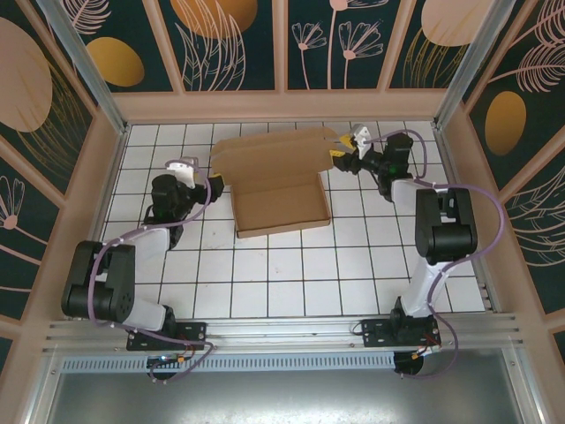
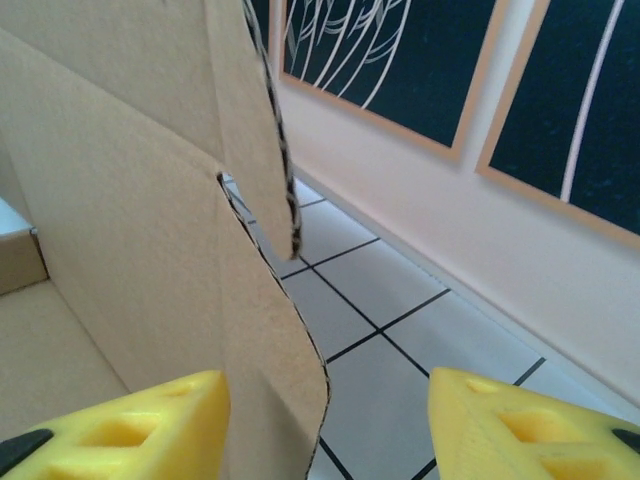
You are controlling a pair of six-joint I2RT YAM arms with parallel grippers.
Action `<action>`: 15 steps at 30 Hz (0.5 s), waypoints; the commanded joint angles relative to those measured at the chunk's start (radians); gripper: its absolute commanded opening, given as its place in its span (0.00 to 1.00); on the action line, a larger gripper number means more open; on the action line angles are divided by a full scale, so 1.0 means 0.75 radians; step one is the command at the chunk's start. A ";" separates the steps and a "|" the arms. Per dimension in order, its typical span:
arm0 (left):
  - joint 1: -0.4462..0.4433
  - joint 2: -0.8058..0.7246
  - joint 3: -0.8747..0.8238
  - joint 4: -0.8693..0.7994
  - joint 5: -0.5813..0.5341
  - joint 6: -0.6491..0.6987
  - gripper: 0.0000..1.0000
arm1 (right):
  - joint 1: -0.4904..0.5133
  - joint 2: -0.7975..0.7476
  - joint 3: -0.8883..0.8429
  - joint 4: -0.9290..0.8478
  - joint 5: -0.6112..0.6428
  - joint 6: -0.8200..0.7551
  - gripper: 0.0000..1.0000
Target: Fold the paper box
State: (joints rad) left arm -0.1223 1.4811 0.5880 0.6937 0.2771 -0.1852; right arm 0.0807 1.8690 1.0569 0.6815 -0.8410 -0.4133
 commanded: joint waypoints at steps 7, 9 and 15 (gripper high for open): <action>0.006 0.111 0.147 0.063 0.162 0.067 0.39 | 0.047 0.058 0.115 -0.106 -0.066 -0.098 0.32; 0.005 0.104 0.140 0.067 0.151 0.077 0.30 | 0.069 0.049 0.106 -0.108 -0.048 -0.089 0.24; 0.004 0.066 0.116 0.078 0.136 0.049 0.08 | 0.156 -0.068 -0.036 0.021 0.093 -0.003 0.08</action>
State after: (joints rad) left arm -0.1226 1.5536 0.6773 0.7143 0.3683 -0.1425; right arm 0.1585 1.8835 1.0786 0.6502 -0.8303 -0.4438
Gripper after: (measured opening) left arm 0.096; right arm 0.088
